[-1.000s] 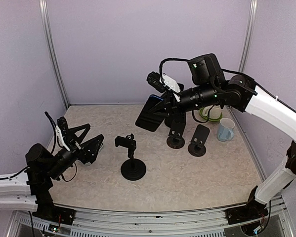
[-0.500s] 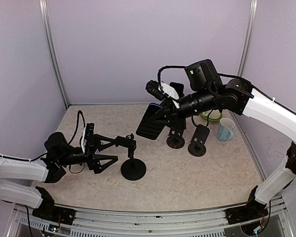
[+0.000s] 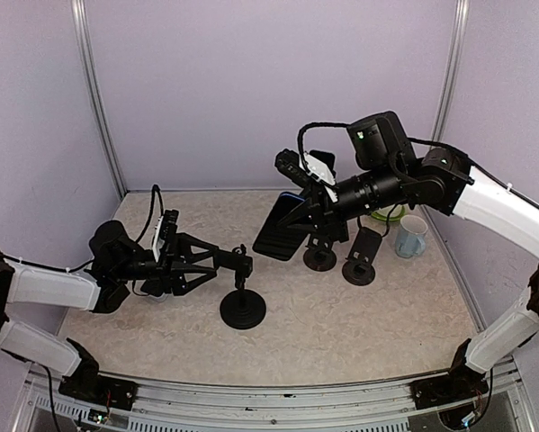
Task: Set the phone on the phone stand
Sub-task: Adjust the phone stand at the center of the board.
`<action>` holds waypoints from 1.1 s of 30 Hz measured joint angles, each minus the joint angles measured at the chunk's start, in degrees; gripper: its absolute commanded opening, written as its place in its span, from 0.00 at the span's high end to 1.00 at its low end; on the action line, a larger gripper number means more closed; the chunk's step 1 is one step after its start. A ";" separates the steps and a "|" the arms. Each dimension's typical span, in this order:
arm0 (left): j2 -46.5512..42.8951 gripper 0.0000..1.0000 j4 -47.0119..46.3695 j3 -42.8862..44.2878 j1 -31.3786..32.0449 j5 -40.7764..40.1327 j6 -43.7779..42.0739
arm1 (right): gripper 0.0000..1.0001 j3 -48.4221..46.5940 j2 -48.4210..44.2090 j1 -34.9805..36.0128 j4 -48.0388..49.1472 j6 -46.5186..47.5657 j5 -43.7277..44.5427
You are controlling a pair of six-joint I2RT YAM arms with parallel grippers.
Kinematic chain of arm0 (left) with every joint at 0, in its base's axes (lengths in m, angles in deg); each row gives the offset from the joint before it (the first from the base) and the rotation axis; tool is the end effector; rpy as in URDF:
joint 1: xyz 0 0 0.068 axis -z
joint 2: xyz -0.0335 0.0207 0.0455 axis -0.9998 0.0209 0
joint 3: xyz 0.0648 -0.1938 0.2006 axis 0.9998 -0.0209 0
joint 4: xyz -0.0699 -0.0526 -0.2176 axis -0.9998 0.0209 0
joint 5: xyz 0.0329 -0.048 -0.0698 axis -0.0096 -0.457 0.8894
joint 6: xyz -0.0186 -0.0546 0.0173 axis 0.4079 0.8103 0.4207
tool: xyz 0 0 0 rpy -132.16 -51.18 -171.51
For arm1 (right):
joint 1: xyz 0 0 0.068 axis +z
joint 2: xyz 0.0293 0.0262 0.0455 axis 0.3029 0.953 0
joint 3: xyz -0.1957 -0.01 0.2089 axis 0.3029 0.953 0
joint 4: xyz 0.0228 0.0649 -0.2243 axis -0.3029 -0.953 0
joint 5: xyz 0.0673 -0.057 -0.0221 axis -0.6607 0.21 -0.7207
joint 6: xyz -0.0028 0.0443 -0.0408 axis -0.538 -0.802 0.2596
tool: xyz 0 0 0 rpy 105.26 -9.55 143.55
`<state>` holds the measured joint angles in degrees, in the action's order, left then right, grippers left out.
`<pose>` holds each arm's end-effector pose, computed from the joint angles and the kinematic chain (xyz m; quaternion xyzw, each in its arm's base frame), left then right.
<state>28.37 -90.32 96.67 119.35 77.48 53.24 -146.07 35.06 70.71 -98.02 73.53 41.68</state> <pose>0.1776 -0.1469 0.2608 0.4355 0.5299 -0.5212 0.5078 0.1622 0.2486 0.4137 -0.5693 0.6372 0.3427 0.3904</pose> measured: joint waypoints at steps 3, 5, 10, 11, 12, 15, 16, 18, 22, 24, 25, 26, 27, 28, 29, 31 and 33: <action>1.88 0.41 -0.02 1.31 -0.15 1.46 0.04 | 1.00 0.00 -0.09 0.00 0.04 0.00 -0.26; 2.60 0.45 -0.02 1.46 -0.20 2.29 0.04 | 1.00 0.02 -0.11 0.00 0.13 0.00 -0.44; 2.93 0.60 0.02 1.46 -0.20 2.14 0.20 | 1.00 0.66 -0.22 0.00 0.37 -0.02 -0.61; 2.93 0.63 0.02 1.46 -0.20 1.95 0.33 | 1.00 0.70 -0.22 0.00 0.39 -0.02 -0.70; 2.89 0.67 0.00 1.46 -0.20 1.64 0.37 | 1.00 0.70 -0.22 0.00 0.39 -0.02 -0.76; 2.16 0.71 -0.11 1.14 -0.17 0.13 0.98 | 1.00 0.66 -0.20 0.00 0.28 0.04 -1.57; 1.79 0.72 -0.17 0.90 -0.13 -0.28 1.16 | 1.00 0.50 -0.09 0.00 0.17 0.11 -1.97; 0.72 0.70 -0.20 0.07 0.28 -1.92 1.18 | 1.00 -0.22 0.31 0.00 -0.24 0.28 -2.78; -1.97 0.65 0.98 -1.46 2.21 -6.21 0.96 | 1.00 -3.10 2.16 0.02 -1.01 1.36 -5.38; -3.32 0.48 1.64 -1.99 3.50 -8.33 0.68 | 1.00 -5.70 4.11 0.09 -2.08 2.23 -7.19; -4.02 0.42 1.95 -2.23 4.20 -9.46 0.35 | 1.00 -6.40 4.70 0.24 -2.36 2.51 -7.65; -4.66 0.36 2.21 -2.45 4.63 -10.38 0.09 | 1.00 -7.96 5.90 0.52 -3.34 3.08 -8.44; -5.51 0.31 2.47 -2.78 5.14 -11.47 0.31 | 1.00 -9.62 7.23 0.72 -4.24 3.67 -9.11; -6.34 0.27 2.58 -3.13 5.51 -12.22 0.15 | 1.00 -11.39 8.68 0.92 -5.14 4.48 -9.68; -7.08 0.26 2.67 -3.41 5.77 -13.03 0.07 | 1.00 -12.90 9.97 1.31 -5.90 5.25 -10.01; -8.59 0.24 3.23 -3.85 5.95 -14.60 0.02 | 1.00 -15.56 12.37 2.36 -7.98 7.26 -10.51; -10.12 0.23 4.59 -3.91 5.97 -16.55 -0.02 | 1.00 -18.60 15.04 4.09 -10.93 9.97 -10.54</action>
<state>18.25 -85.73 92.76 125.31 60.94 53.21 -164.67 50.10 74.80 -108.95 83.50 31.15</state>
